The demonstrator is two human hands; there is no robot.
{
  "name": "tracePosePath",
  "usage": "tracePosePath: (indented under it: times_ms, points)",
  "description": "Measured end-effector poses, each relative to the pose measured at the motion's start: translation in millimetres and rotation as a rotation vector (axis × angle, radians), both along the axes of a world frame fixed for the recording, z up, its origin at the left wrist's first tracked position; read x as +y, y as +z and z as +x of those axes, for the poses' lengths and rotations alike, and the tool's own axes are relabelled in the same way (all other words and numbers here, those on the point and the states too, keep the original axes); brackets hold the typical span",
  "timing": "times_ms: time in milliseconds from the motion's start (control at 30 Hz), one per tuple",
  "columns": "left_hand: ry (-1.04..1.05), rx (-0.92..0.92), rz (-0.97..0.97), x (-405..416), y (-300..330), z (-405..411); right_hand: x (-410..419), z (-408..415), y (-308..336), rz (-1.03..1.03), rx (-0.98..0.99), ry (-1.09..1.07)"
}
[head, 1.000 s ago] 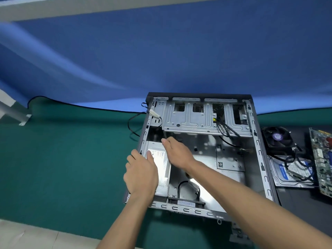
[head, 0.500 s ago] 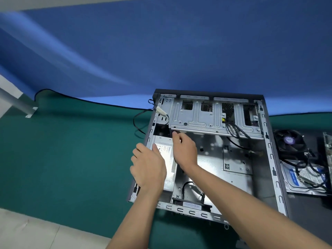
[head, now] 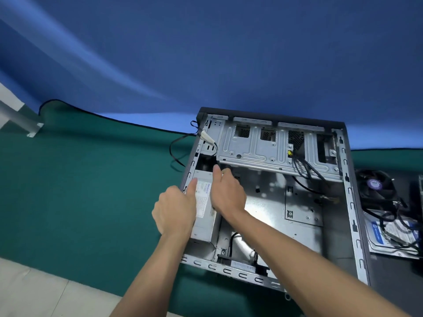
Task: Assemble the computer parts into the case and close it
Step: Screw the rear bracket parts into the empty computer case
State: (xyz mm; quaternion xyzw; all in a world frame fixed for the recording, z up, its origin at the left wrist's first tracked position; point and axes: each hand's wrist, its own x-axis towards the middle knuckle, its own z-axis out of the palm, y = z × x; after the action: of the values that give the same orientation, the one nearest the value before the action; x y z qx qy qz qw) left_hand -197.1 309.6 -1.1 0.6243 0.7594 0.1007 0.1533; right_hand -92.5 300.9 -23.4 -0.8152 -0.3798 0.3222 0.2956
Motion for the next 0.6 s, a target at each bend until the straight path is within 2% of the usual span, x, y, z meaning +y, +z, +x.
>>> tracePosePath:
  times_ms: [267,433,600]
  points:
    - [-0.04,0.062,0.008,-2,0,6,2,16,5,-0.124,0.131,0.122]
    - [-0.018,0.047,-0.024,0,2,9,-20,15,-1,-0.168,0.079,0.304]
    - [0.003,0.024,-0.032,4,1,10,-19,18,0,-0.174,0.106,0.381]
